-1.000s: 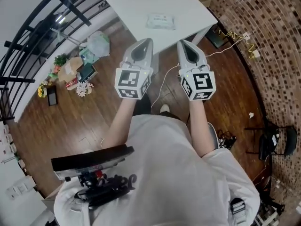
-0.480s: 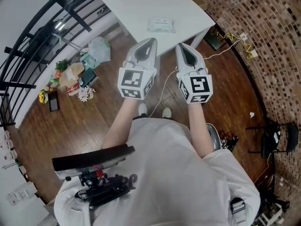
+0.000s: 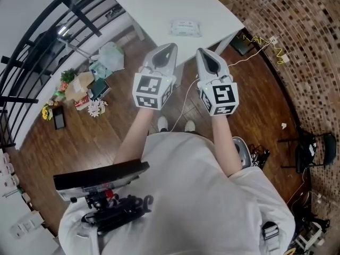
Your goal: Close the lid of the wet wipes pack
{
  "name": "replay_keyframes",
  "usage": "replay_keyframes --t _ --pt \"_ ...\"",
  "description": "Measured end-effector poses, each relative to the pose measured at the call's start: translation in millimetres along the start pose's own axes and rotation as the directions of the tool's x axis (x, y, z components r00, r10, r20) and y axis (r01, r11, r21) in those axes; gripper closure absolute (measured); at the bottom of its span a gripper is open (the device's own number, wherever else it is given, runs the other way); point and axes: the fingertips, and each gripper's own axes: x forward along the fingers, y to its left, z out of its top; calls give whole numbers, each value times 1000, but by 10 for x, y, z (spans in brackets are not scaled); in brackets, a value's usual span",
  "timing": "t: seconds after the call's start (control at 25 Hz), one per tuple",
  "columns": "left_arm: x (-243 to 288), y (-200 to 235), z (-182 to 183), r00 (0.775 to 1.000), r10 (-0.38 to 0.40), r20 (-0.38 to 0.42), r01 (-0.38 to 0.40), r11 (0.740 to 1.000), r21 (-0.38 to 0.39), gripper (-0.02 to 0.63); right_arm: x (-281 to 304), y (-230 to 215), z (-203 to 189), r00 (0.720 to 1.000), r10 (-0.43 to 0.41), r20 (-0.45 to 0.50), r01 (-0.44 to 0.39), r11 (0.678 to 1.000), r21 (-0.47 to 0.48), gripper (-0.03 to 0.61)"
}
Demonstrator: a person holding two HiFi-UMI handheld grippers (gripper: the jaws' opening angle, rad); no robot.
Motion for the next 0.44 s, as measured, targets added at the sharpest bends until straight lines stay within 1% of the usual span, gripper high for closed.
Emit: replay_keyframes --t 0.16,0.28,0.44 --pt "-56 62 -41 999 -40 -16 40 999 -2 597 113 100 -45 999 -3 -34 3 1000 -13 588" --pt "-109 148 -68 998 -62 -25 62 998 0 597 224 218 -39 1000 4 -27 -4 1000 0 588" --pt "-218 366 -58 997 -77 -28 77 997 -2 597 398 450 14 1000 11 -18 -11 1000 -1 588"
